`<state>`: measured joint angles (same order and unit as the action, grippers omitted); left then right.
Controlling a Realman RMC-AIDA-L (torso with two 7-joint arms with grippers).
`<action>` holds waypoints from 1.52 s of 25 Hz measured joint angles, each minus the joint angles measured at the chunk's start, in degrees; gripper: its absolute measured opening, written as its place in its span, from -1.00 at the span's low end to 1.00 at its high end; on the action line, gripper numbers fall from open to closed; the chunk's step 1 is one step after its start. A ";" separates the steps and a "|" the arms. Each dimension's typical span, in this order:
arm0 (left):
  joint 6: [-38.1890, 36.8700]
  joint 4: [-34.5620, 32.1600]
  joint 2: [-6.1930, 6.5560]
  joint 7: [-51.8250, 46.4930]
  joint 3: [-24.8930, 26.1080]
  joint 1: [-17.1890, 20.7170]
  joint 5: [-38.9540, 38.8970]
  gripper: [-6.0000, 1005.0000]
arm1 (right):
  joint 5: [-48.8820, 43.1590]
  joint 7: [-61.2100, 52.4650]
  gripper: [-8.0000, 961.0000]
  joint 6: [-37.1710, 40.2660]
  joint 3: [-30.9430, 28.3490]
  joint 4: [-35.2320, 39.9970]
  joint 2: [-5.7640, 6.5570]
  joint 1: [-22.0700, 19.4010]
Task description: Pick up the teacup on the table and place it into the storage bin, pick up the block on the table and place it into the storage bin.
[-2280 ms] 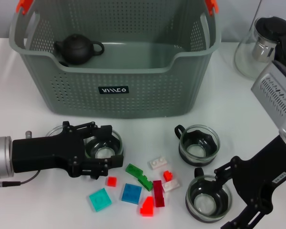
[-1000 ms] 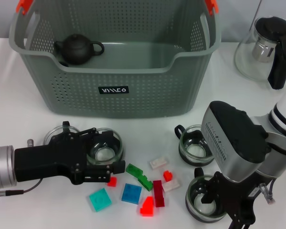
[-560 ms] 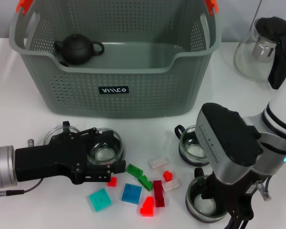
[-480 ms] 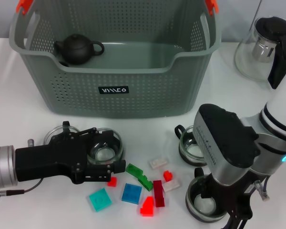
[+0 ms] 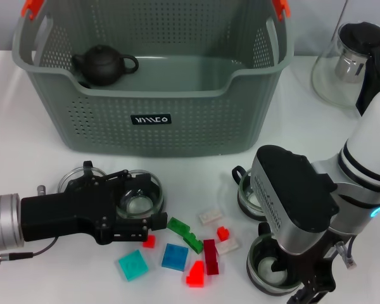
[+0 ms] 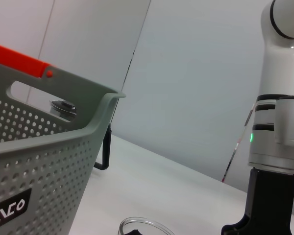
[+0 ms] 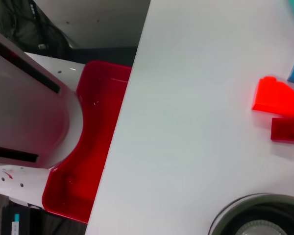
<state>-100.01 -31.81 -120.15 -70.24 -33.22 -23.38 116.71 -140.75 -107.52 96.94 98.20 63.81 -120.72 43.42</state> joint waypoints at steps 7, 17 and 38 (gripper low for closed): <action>0.14 0.35 0.00 0.69 0.59 0.12 0.00 0.84 | -0.01 -1.27 0.39 -0.92 2.16 0.26 -0.10 0.10; 0.18 0.88 0.09 1.33 1.51 0.18 0.27 0.84 | -0.52 -2.74 0.13 -1.99 3.03 1.82 0.02 -0.20; 0.10 0.78 0.18 1.52 1.49 0.70 0.00 0.84 | -0.79 -2.88 -0.84 0.42 2.97 4.36 0.05 -1.15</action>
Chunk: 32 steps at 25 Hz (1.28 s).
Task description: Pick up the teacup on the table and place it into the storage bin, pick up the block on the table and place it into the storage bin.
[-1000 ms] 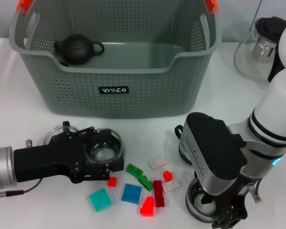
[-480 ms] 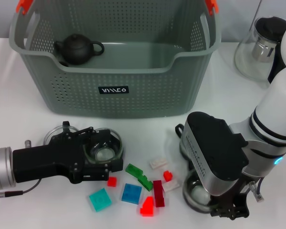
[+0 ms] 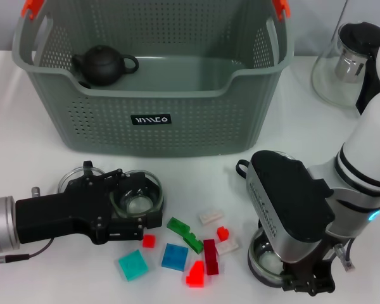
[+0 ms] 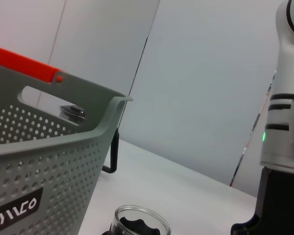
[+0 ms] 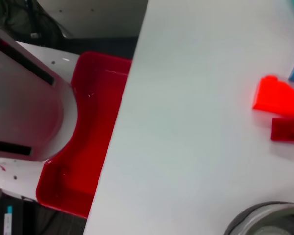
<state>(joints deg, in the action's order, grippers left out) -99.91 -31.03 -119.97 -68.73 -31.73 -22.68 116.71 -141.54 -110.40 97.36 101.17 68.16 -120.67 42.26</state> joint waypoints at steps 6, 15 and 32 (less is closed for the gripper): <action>-0.73 -0.20 0.01 0.00 0.06 0.19 0.00 0.84 | 1.21 -0.60 -0.85 5.64 -6.15 5.68 0.23 -0.78; -1.46 -0.40 0.32 0.06 1.55 0.59 0.39 0.84 | 11.89 -2.45 -0.86 16.69 -23.02 15.17 1.96 -1.17; -3.73 -2.70 1.11 0.23 1.59 -0.36 0.08 0.84 | 14.65 -4.55 -0.86 4.50 -36.94 15.53 0.91 5.80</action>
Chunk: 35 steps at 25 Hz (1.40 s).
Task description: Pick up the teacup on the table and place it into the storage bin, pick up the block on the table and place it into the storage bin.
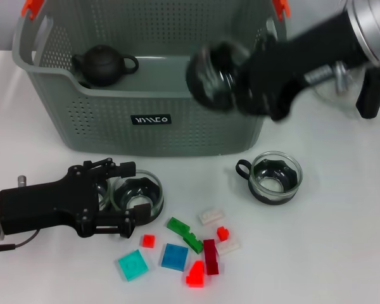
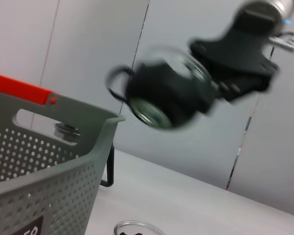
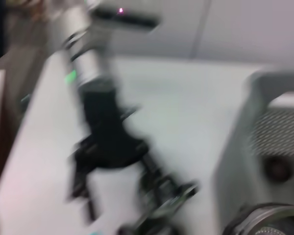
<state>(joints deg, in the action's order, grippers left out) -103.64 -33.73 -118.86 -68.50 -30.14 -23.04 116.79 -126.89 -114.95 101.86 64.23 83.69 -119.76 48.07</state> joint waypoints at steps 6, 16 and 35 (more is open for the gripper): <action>-0.19 -0.29 0.04 -0.14 -0.01 -0.15 -0.05 0.84 | 0.31 -0.42 -0.86 -13.84 -0.79 -7.85 -0.17 3.06; -0.73 -0.76 0.19 0.19 0.00 -0.18 -0.10 0.84 | -2.00 -0.95 -0.86 -31.76 -1.90 -35.70 3.22 16.64; -0.67 -0.38 0.19 0.40 -0.42 -0.72 0.14 0.83 | -4.78 0.79 -0.86 -50.59 2.28 -54.32 2.61 19.90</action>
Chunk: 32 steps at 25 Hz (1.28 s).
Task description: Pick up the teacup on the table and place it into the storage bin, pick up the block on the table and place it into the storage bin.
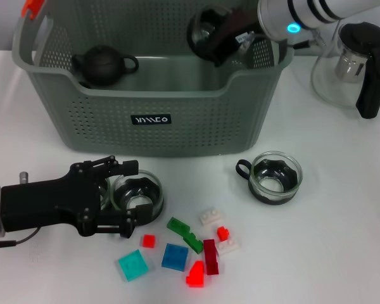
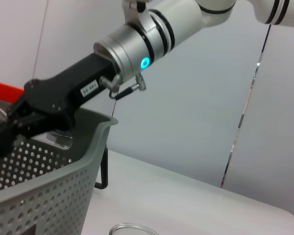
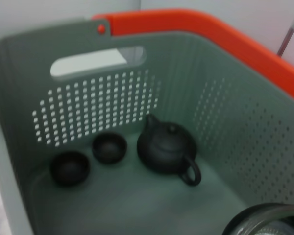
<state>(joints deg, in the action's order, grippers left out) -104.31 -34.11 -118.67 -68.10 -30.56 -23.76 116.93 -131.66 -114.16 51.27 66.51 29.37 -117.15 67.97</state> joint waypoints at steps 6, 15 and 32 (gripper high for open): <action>0.40 0.16 -0.15 0.06 -0.03 -0.07 0.13 0.83 | 0.00 -0.05 -0.86 -0.90 1.50 -0.54 -0.19 -0.03; 0.46 0.19 -0.16 0.08 -0.01 0.10 0.21 0.83 | -0.03 -0.40 -0.86 -2.00 2.91 -0.18 -1.00 -0.29; 0.51 0.19 -0.25 0.08 0.33 0.38 0.02 0.83 | -1.60 -2.01 -0.19 0.64 3.33 9.85 -2.07 -3.96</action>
<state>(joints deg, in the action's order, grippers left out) -103.80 -33.92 -118.92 -68.02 -30.23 -23.38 116.95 -133.26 -116.18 51.90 69.84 39.21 -119.23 64.01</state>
